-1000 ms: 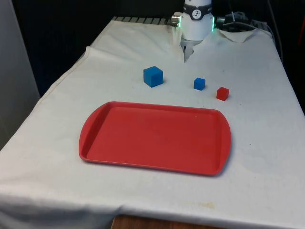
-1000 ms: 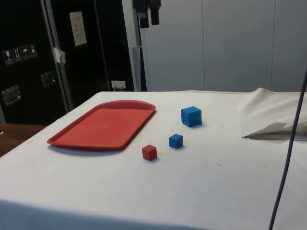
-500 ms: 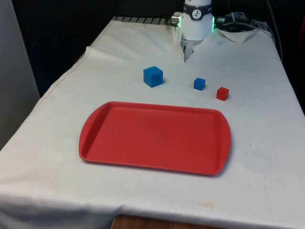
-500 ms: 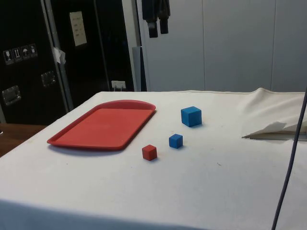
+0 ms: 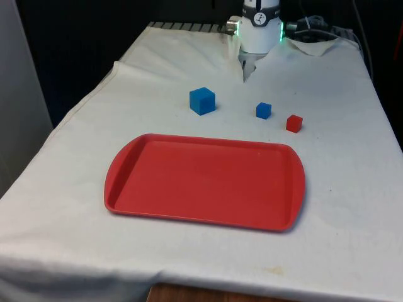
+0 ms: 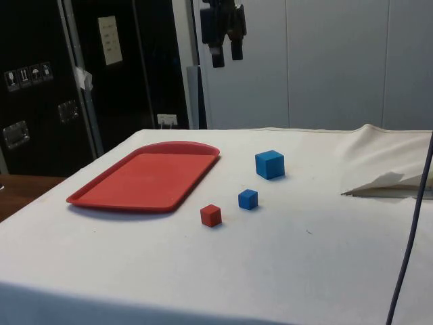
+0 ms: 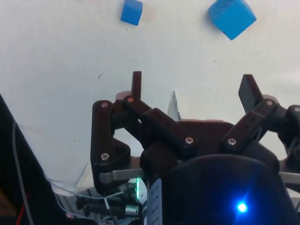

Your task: Pick up the largest block and place it onto the tray.

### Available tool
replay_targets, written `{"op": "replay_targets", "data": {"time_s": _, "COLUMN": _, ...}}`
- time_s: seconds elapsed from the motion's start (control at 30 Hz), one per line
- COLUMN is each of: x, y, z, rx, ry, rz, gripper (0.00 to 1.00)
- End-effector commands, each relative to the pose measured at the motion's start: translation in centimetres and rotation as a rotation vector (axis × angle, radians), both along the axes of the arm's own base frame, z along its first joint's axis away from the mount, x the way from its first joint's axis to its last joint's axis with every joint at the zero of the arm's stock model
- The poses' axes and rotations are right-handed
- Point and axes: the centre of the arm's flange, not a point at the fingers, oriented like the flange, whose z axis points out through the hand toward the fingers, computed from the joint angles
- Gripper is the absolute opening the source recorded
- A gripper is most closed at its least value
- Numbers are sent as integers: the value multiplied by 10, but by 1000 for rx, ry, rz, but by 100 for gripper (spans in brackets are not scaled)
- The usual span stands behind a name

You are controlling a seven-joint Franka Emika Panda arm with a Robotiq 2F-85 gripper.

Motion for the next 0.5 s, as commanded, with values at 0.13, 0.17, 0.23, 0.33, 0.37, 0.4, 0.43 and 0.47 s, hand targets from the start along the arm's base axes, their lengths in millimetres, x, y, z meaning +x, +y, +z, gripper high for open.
{"op": "replay_targets", "data": {"time_s": 0.13, "x": -1, "y": -2, "z": -7, "rx": -3, "ry": -2, "rz": -32, "gripper": 100}}
{"op": "replay_targets", "data": {"time_s": 0.17, "x": -1, "y": -2, "z": -10, "rx": -4, "ry": 1, "rz": -42, "gripper": 100}}
{"op": "replay_targets", "data": {"time_s": 0.23, "x": -2, "y": -3, "z": -12, "rx": -4, "ry": 4, "rz": -52, "gripper": 100}}
{"op": "replay_targets", "data": {"time_s": 0.33, "x": -4, "y": -7, "z": -19, "rx": -5, "ry": 10, "rz": -70, "gripper": 100}}
{"op": "replay_targets", "data": {"time_s": 0.37, "x": -4, "y": -5, "z": -18, "rx": -1, "ry": 20, "rz": -63, "gripper": 100}}
{"op": "replay_targets", "data": {"time_s": 0.4, "x": -5, "y": -8, "z": -20, "rx": -5, "ry": 11, "rz": -73, "gripper": 100}}
{"op": "replay_targets", "data": {"time_s": 0.43, "x": -5, "y": -8, "z": -20, "rx": -5, "ry": 11, "rz": -73, "gripper": 100}}
{"op": "replay_targets", "data": {"time_s": 0.47, "x": -7, "y": -11, "z": -23, "rx": -4, "ry": 13, "rz": -77, "gripper": 100}}
